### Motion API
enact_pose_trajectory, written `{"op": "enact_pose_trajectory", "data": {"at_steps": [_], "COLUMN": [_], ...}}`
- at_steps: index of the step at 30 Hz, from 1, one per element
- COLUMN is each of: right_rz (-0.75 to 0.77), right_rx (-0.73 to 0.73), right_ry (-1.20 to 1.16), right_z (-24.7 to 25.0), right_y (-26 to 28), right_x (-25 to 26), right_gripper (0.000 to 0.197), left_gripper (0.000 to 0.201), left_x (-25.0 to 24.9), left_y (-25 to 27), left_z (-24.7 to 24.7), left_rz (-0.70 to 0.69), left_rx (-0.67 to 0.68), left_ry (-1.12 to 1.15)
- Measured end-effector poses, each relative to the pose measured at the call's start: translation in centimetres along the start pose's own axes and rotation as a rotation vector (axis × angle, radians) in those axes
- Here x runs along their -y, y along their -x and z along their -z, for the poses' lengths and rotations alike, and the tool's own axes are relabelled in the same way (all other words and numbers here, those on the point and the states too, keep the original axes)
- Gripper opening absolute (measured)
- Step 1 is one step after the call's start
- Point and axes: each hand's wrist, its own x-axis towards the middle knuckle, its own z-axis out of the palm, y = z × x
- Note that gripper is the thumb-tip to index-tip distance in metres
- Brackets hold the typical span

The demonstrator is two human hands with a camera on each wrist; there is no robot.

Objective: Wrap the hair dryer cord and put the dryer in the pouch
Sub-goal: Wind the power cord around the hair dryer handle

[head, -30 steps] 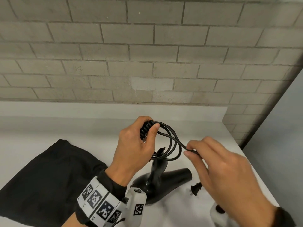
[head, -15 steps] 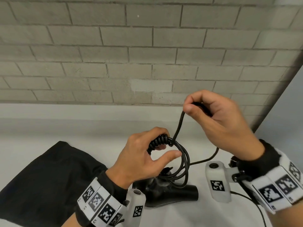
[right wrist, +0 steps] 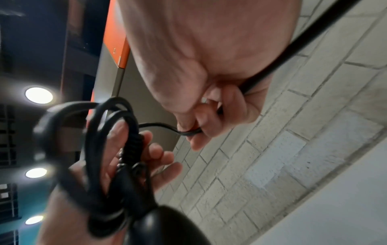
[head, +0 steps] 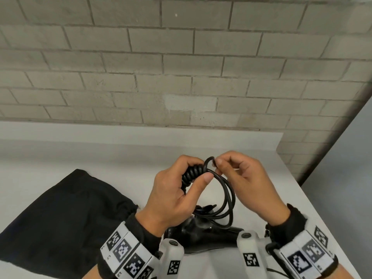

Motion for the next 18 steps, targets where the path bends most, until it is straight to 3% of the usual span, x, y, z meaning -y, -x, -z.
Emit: {"op": "enact_pose_trajectory", "data": {"at_steps": [3, 5, 8, 9, 12, 18], "right_rz": [0.013, -0.063, -0.136, -0.107, -0.053, -0.020], "right_rx": [0.116, 0.141, 0.147, 0.150, 0.107, 0.092], "right_ry": [0.052, -0.031, -0.236, -0.246, -0.183, -0.147], "right_z": [-0.6, -0.7, -0.5, -0.7, -1.4, -1.4], "right_y": [2.0, 3.0, 4.1, 4.3, 4.6, 4.3], "right_x": [-0.4, -0.3, 0.1, 0.2, 0.2, -0.4], "right_gripper": [0.017, 0.026, 0.063, 0.062, 0.024, 0.019], "left_gripper": [0.024, 0.025, 0.025, 0.026, 0.027, 0.017], "left_x": [-0.1, -0.1, -0.2, -0.2, -0.3, -0.9], "left_y": [0.0, -0.1, -0.1, -0.2, -0.4, -0.7], "left_z": [-0.2, -0.4, -0.6, -0.6, -0.5, -0.2], "left_rz": [0.018, 0.032, 0.054, 0.067, 0.141, 0.310], "left_rx": [-0.059, -0.089, -0.132, -0.139, -0.130, -0.075], "left_ry": [-0.019, -0.033, -0.068, -0.080, -0.066, 0.107]}}
